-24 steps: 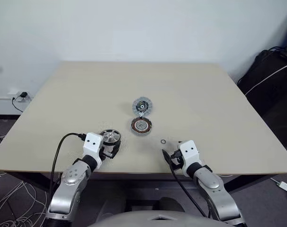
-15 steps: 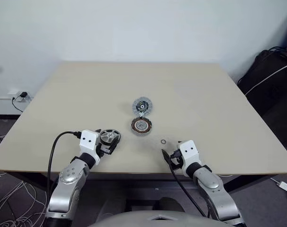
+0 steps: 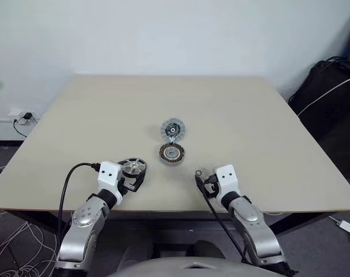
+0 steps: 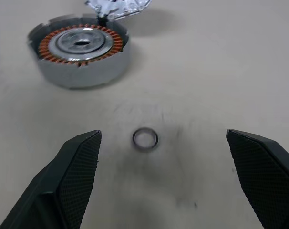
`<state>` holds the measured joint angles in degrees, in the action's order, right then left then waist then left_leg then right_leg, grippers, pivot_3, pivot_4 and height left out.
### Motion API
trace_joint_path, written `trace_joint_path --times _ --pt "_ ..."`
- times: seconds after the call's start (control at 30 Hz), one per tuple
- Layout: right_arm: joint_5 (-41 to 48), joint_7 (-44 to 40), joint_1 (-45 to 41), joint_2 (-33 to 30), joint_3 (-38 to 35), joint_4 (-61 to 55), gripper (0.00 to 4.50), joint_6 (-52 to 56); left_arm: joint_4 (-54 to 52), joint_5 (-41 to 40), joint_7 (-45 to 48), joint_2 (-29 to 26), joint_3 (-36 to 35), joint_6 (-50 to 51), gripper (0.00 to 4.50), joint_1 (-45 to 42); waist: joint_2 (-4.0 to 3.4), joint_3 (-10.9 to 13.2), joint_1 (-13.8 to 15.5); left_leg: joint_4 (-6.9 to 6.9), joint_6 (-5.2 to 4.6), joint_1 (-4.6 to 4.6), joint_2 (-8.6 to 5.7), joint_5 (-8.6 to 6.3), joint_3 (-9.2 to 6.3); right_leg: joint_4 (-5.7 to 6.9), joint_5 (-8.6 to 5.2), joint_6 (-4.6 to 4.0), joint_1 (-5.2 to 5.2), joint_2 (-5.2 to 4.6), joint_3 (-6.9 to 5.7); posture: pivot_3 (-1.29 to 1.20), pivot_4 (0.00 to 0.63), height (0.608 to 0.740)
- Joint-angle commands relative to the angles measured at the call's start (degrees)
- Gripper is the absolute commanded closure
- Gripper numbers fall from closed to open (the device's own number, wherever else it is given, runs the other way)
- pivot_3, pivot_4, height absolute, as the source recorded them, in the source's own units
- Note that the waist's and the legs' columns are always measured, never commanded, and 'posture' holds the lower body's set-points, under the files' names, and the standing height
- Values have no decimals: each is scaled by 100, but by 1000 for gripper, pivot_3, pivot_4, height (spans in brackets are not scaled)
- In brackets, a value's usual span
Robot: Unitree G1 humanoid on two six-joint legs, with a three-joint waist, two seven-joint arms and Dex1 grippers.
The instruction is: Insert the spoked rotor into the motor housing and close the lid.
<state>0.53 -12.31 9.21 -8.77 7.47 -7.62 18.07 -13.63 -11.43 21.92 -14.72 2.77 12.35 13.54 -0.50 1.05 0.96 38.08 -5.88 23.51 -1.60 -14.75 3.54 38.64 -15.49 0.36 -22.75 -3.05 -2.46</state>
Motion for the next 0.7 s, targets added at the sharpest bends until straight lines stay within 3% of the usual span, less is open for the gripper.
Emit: trace_joint_path --times 0.03,0.4,0.5,0.7 --pt "-85 156 -400 113 -20 280 23 -36 -272 -38 33 8 15 -6 0 -44 -1 1 -2 0 0 0 0 0 0 0 0 0 0 0 -1 0 0 740" --pt "-23 48 -833 310 18 1473 23 -74 -309 -10 18 16 47 5 0 8 0 -2 -21 -7 3 0 -1 2 1 0 0 -3 -2 0 1 0 0 740" --pt "-19 57 -756 304 8 1629 617 -66 -324 -5 16 16 58 12 0 14 3 -11 -27 -8 4 -5 0 2 1 0 0 -3 2 0 1 0 0 740" --pt "15 82 -592 287 -56 1461 2535 -37 -331 5 16 15 90 32 0 5 -1 -28 -3 -7 4 -8 -1 2 1 0 1 -2 8 -3 -1 0 0 740"
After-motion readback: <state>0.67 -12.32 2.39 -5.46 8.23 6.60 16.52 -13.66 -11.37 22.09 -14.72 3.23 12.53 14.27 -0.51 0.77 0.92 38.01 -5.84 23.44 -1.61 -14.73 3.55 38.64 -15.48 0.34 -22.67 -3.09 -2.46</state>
